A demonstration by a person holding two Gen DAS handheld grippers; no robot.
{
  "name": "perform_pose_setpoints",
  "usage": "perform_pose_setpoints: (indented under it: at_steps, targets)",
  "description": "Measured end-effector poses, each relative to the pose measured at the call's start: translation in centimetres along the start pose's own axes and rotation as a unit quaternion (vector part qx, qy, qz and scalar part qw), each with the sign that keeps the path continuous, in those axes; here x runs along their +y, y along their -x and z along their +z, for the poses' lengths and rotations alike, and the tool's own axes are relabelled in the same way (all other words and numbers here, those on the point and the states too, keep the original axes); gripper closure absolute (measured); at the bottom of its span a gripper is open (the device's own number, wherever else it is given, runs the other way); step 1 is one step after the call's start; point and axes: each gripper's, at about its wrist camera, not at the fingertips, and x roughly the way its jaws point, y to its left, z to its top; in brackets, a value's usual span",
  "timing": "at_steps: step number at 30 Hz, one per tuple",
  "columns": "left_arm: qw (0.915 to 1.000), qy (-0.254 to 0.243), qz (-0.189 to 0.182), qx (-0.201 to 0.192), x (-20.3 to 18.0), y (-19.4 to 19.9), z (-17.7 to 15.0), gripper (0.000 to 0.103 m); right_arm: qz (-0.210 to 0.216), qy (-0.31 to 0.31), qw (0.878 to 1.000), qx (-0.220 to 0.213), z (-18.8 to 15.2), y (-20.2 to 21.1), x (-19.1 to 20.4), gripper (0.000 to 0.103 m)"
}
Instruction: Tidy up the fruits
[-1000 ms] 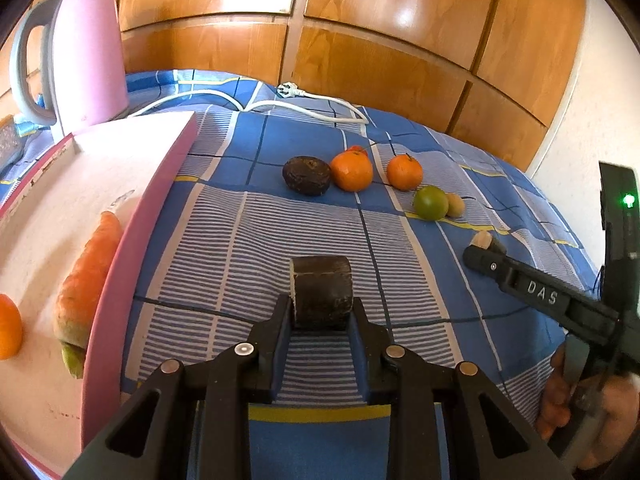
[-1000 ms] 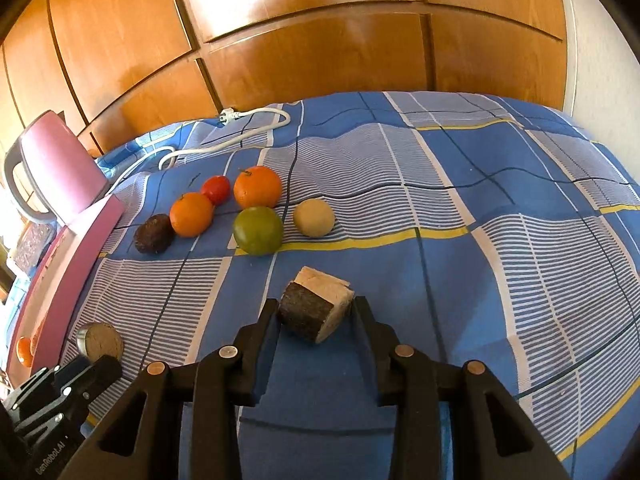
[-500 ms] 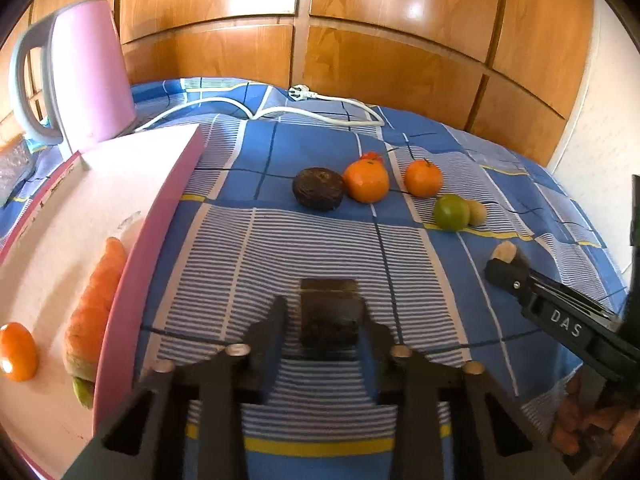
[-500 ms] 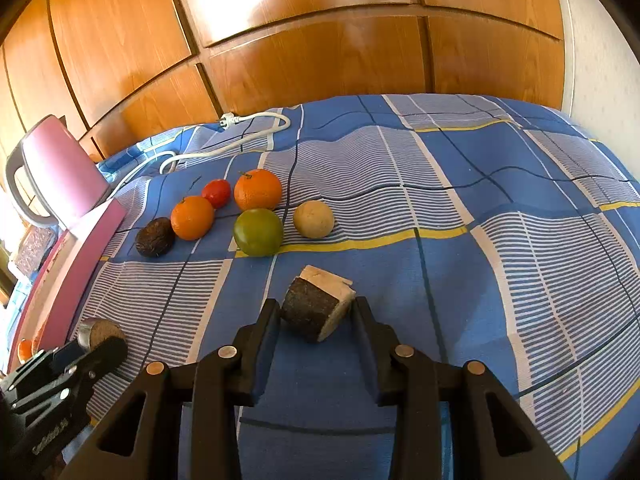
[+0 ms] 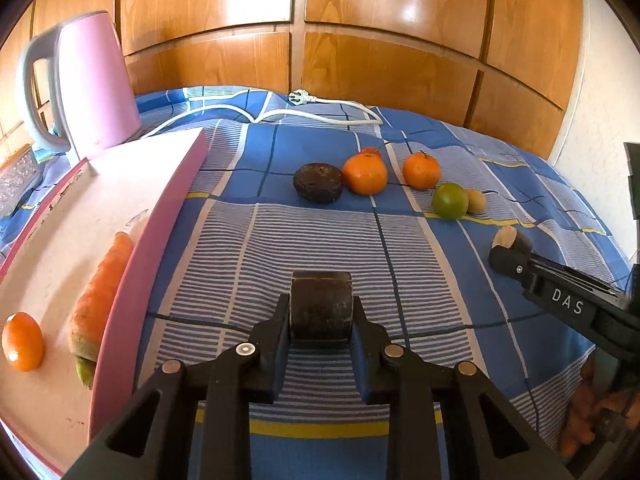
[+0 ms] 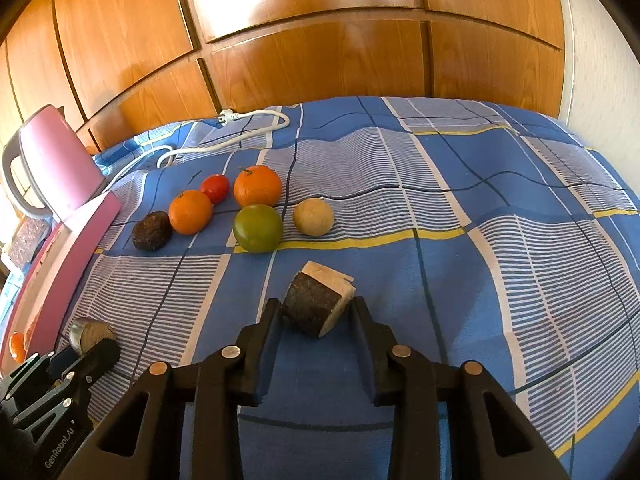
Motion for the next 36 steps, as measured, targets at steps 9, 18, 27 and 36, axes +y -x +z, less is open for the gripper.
perform_pose_setpoints:
  at_steps: [9,18,27,36]
  targets:
    - [0.9999,-0.010,-0.005,-0.001,0.0,1.0,-1.0,0.077,-0.004,0.027,1.000,-0.001,-1.3,1.1,1.4,0.077]
    - [0.9999,-0.005,-0.012,0.006,0.1,1.9,-1.5,0.076,0.025,0.053,0.998,0.009,-2.7,2.4,3.4,0.084]
    - [0.9996,0.008,-0.023,0.012,0.5,2.2,-1.7,0.076,0.039,0.002,0.999,0.012,-2.0,3.7,1.5,0.065]
    - [0.9996,0.008,-0.026,0.009,0.5,2.1,-1.8,0.076,-0.003,0.007,1.000,0.014,1.2,1.2,0.5,0.051]
